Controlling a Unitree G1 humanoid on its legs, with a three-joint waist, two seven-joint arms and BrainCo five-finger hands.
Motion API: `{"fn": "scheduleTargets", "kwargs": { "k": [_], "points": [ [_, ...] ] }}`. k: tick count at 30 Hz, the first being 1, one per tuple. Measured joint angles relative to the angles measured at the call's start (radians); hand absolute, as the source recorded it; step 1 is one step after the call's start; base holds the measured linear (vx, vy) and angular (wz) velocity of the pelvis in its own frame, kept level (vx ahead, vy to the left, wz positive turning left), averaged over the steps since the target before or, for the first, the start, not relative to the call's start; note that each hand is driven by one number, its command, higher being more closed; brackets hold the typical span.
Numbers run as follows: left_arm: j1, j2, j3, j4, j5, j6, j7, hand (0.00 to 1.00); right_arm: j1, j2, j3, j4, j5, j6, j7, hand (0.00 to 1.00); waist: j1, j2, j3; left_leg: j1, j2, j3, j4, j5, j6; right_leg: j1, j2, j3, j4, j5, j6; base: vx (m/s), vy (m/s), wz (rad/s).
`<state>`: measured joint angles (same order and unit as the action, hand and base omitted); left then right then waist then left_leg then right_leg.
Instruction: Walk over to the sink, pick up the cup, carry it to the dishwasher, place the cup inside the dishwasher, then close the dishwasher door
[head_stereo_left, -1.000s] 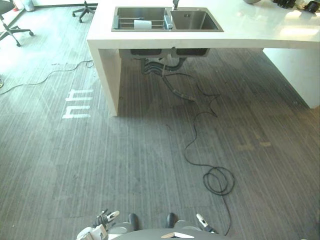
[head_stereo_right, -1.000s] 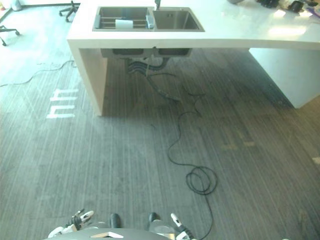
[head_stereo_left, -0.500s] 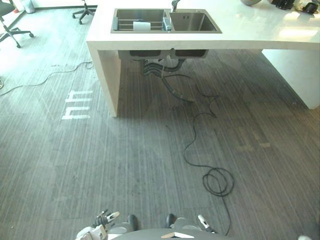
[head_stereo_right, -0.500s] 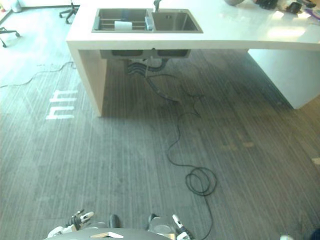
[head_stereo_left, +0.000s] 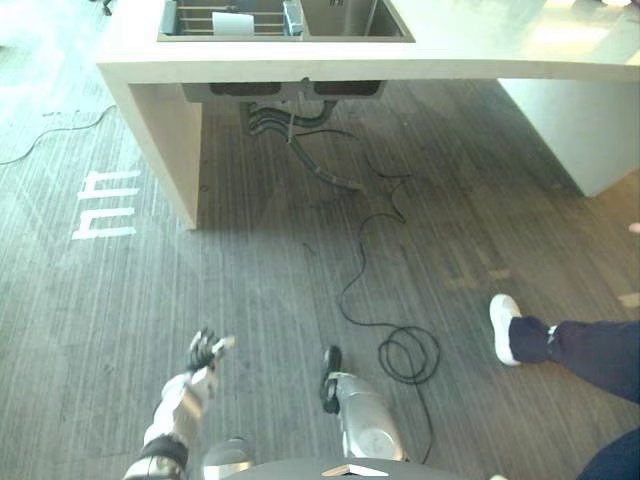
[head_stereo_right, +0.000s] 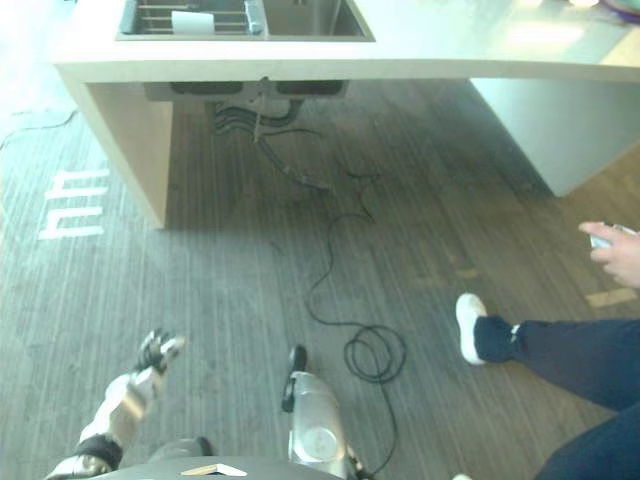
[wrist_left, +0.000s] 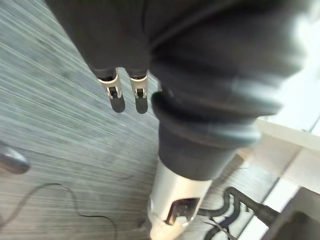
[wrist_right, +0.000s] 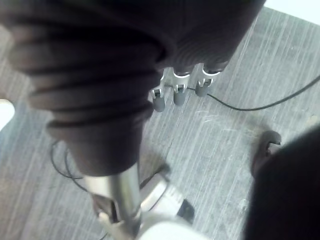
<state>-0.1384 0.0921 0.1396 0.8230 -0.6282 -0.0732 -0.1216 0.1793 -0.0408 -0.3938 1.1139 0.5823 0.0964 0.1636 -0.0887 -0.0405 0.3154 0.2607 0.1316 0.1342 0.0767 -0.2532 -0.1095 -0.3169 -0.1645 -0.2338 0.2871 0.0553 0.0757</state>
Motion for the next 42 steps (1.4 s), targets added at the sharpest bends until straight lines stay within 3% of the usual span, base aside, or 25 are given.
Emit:
{"fn": "scheduleTargets", "kwargs": {
  "k": [1, 3, 8, 10, 12, 14, 17, 19, 20, 21, 22, 24, 27, 29, 30, 31, 32, 34, 35, 36, 37, 39, 40, 41, 42],
  "points": [
    [-0.004, -0.003, -0.015, -0.015, -0.004, 0.009, 0.008, 0.00, -0.004, -0.002, -0.004, -0.003, 0.001, -0.001, -0.001, 0.00, -0.010, 0.023, 0.011, 0.009, 0.014, -0.005, 0.007, -0.018, 0.007, -0.015, 0.011, 0.000, 0.062, -0.017, -0.010, 0.45, -0.378, 0.28],
    [0.013, -0.014, -0.056, -0.054, -0.019, 0.070, 0.015, 0.00, -0.012, -0.024, -0.015, -0.021, 0.001, -0.002, -0.002, 0.00, -0.018, 0.084, 0.019, -0.002, 0.068, -0.027, 0.119, -0.054, -0.021, -0.075, 0.036, -0.009, 0.259, -0.167, -0.087, 0.45, -0.325, 0.00],
    [0.097, -0.056, -0.073, -0.028, -0.015, 0.239, 0.031, 0.00, -0.029, -0.031, -0.019, -0.038, 0.013, 0.019, -0.036, 0.00, -0.020, 0.100, 0.012, -0.111, 0.131, -0.120, 0.407, 0.010, -0.128, -0.039, 0.045, -0.076, 0.407, -0.370, -0.108, 0.49, -0.290, 0.30],
    [0.142, -0.058, -0.061, 0.046, 0.010, 0.321, 0.022, 0.00, -0.028, -0.034, -0.014, -0.041, 0.026, 0.001, -0.043, 0.00, -0.017, 0.106, 0.009, -0.243, 0.164, -0.156, 0.698, 0.136, -0.131, 0.048, 0.058, -0.113, 0.387, -0.429, -0.116, 0.45, -0.220, 0.51],
    [0.154, -0.065, -0.012, 0.011, 0.024, 0.312, -0.007, 0.00, -0.025, -0.049, 0.013, -0.076, 0.052, -0.040, -0.047, 0.00, 0.014, 0.125, 0.004, -0.364, 0.172, -0.138, 1.027, 0.098, -0.107, 0.158, 0.096, -0.124, 0.332, -0.458, -0.142, 0.49, -0.152, 0.21],
    [0.155, -0.055, 0.092, -0.004, 0.025, 0.287, -0.038, 0.00, -0.051, -0.050, 0.078, -0.239, 0.099, -0.108, -0.096, 0.00, 0.043, 0.117, 0.013, -0.502, 0.101, -0.086, 1.214, 0.026, -0.020, 0.331, 0.119, -0.131, 0.232, -0.470, -0.143, 0.47, -0.065, -0.13],
    [0.249, -0.020, 0.148, 0.003, 0.068, 0.277, -0.042, 0.00, -0.114, -0.052, 0.121, -0.480, 0.161, -0.201, -0.142, 0.00, 0.087, 0.107, 0.020, -0.623, -0.002, 0.045, 0.977, -0.023, 0.060, 0.472, 0.107, -0.071, 0.114, -0.449, -0.099, 0.47, 0.027, -0.73],
    [0.314, -0.010, 0.147, 0.071, 0.086, 0.280, -0.038, 0.00, -0.121, -0.052, 0.159, -0.639, 0.163, -0.251, -0.150, 0.00, 0.110, 0.092, 0.029, -0.665, -0.074, 0.101, 0.700, 0.016, 0.091, 0.546, 0.073, -0.035, 0.070, -0.469, -0.060, 0.63, 0.117, -0.71],
    [0.381, -0.020, 0.131, 0.125, 0.084, 0.290, -0.038, 0.00, -0.108, -0.057, 0.162, -0.734, 0.127, -0.299, -0.156, 0.00, 0.134, 0.098, 0.026, -0.639, -0.123, 0.083, 0.348, 0.151, 0.074, 0.606, 0.063, -0.004, 0.042, -0.504, -0.027, 0.59, 0.127, -0.64],
    [0.413, -0.031, 0.128, 0.141, 0.082, 0.292, -0.038, 0.00, -0.099, -0.065, 0.165, -0.763, 0.101, -0.320, -0.165, 0.00, 0.144, 0.118, 0.022, -0.613, -0.118, 0.064, 0.190, 0.219, 0.062, 0.638, 0.090, 0.012, 0.023, -0.517, -0.018, 0.60, 0.153, -0.61],
    [0.441, -0.046, 0.129, 0.177, 0.081, 0.293, -0.035, 0.00, -0.094, -0.055, 0.177, -0.783, 0.056, -0.351, -0.187, 0.00, 0.154, 0.104, 0.037, -0.575, -0.127, 0.074, 0.167, 0.415, 0.149, 0.703, 0.097, 0.062, -0.021, -0.530, -0.025, 0.54, 0.159, -0.15],
    [0.418, -0.066, 0.132, 0.169, 0.080, 0.289, -0.045, 0.00, -0.099, -0.046, 0.185, -0.808, -0.027, -0.386, -0.222, 0.00, 0.163, 0.061, 0.055, -0.617, -0.137, 0.117, 0.268, 0.328, 0.189, 0.702, 0.102, 0.070, -0.044, -0.490, -0.067, 0.49, 0.124, 0.34],
    [0.416, -0.086, 0.135, 0.165, 0.034, 0.282, -0.048, 0.00, -0.111, -0.046, 0.184, -0.804, -0.069, -0.401, -0.283, 0.00, 0.166, 0.060, 0.056, -0.605, -0.150, 0.114, 0.366, 0.213, 0.216, 0.673, 0.061, 0.089, 0.119, -0.414, -0.045, 0.46, 0.126, 0.05],
    [0.469, -0.083, 0.135, 0.109, -0.060, 0.271, -0.007, 0.00, -0.106, -0.041, 0.182, -0.720, -0.116, -0.403, -0.304, 0.00, 0.166, 0.018, 0.037, -0.524, -0.195, 0.157, 0.335, 0.151, 0.236, 0.527, -0.008, 0.181, 0.458, -0.273, 0.106, 0.52, 0.151, -0.32],
    [0.490, -0.082, 0.143, 0.083, -0.110, 0.249, 0.039, 0.00, -0.095, -0.037, 0.173, -0.652, -0.118, -0.401, -0.314, 0.00, 0.163, -0.001, 0.022, -0.487, -0.219, 0.163, 0.302, 0.135, 0.241, 0.461, -0.033, 0.216, 0.578, -0.137, 0.217, 0.54, 0.113, -0.02],
    [0.487, -0.084, 0.179, 0.024, -0.175, 0.205, 0.115, 0.00, -0.073, -0.027, 0.152, -0.550, -0.114, -0.397, -0.319, 0.00, 0.161, 0.000, 0.011, -0.428, -0.242, 0.141, 0.250, 0.126, 0.243, 0.391, -0.056, 0.210, 0.717, -0.025, 0.217, 0.53, 0.106, 0.14],
    [0.479, -0.087, 0.198, -0.020, -0.197, 0.179, 0.147, 0.00, -0.058, -0.019, 0.145, -0.512, -0.113, -0.397, -0.319, 0.00, 0.159, -0.002, 0.011, -0.402, -0.250, 0.131, 0.227, 0.126, 0.242, 0.350, -0.069, 0.187, 0.783, -0.043, 0.203, 0.49, 0.086, 0.41],
    [0.434, -0.115, 0.253, -0.239, -0.266, 0.022, 0.289, 0.00, 0.009, 0.003, 0.135, -0.369, -0.114, -0.399, -0.316, 0.00, 0.128, -0.001, 0.008, -0.292, -0.257, 0.074, 0.145, 0.144, 0.250, 0.219, -0.130, 0.051, 0.913, -0.182, 0.087, 0.45, 0.049, 0.58],
    [0.420, -0.123, 0.262, -0.290, -0.275, -0.019, 0.326, 0.00, 0.024, 0.005, 0.135, -0.338, -0.112, -0.399, -0.316, 0.00, 0.120, 0.000, 0.005, -0.270, -0.254, 0.058, 0.129, 0.144, 0.250, 0.196, -0.144, 0.022, 0.902, -0.222, 0.055, 0.44, -0.006, 0.51],
    [0.383, -0.138, 0.290, -0.380, -0.274, -0.106, 0.399, 0.00, 0.047, 0.007, 0.132, -0.279, -0.102, -0.397, -0.315, 0.00, 0.115, 0.002, 0.002, -0.232, -0.240, 0.031, 0.106, 0.143, 0.247, 0.148, -0.166, -0.028, 0.835, -0.276, 0.025, 0.32, -0.036, 0.33],
    [0.364, -0.144, 0.308, -0.421, -0.271, -0.149, 0.432, 0.00, 0.054, 0.011, 0.118, -0.250, -0.096, -0.394, -0.309, 0.00, 0.113, 0.006, 0.002, -0.220, -0.227, 0.011, 0.103, 0.138, 0.239, 0.129, -0.170, -0.058, 0.772, -0.295, 0.006, 0.35, -0.090, 0.39],
    [0.296, -0.150, 0.382, -0.541, -0.212, -0.294, 0.560, 0.00, 0.077, 0.026, 0.046, -0.139, -0.048, -0.351, -0.263, 0.00, 0.114, 0.030, -0.002, -0.211, -0.172, -0.059, 0.128, 0.098, 0.197, 0.110, -0.130, -0.107, 0.408, -0.311, -0.018, 0.32, -0.165, 0.60],
    [0.273, -0.144, 0.402, -0.571, -0.172, -0.342, 0.602, 0.00, 0.096, 0.030, 0.031, -0.115, -0.020, -0.310, -0.229, 0.00, 0.112, 0.026, -0.004, -0.220, -0.167, -0.083, 0.155, 0.079, 0.185, 0.113, -0.117, -0.092, 0.300, -0.288, -0.009, 0.38, -0.280, 1.04],
    [0.256, -0.130, 0.421, -0.634, -0.122, -0.404, 0.656, 0.00, 0.133, 0.037, 0.029, -0.078, 0.010, -0.240, -0.186, 0.00, 0.116, 0.022, -0.005, -0.224, -0.166, -0.123, 0.203, 0.031, 0.160, 0.122, -0.120, -0.076, 0.211, -0.206, 0.001, 0.39, -0.344, 1.12],
    [0.253, -0.117, 0.444, -0.700, -0.049, -0.443, 0.724, 0.00, 0.163, 0.049, 0.032, -0.050, 0.018, -0.145, -0.146, 0.00, 0.129, -0.012, -0.025, -0.217, -0.177, -0.147, 0.237, 0.000, 0.134, 0.146, -0.125, -0.086, 0.131, -0.095, 0.018, 0.40, -0.378, 0.90]
  ]
}}
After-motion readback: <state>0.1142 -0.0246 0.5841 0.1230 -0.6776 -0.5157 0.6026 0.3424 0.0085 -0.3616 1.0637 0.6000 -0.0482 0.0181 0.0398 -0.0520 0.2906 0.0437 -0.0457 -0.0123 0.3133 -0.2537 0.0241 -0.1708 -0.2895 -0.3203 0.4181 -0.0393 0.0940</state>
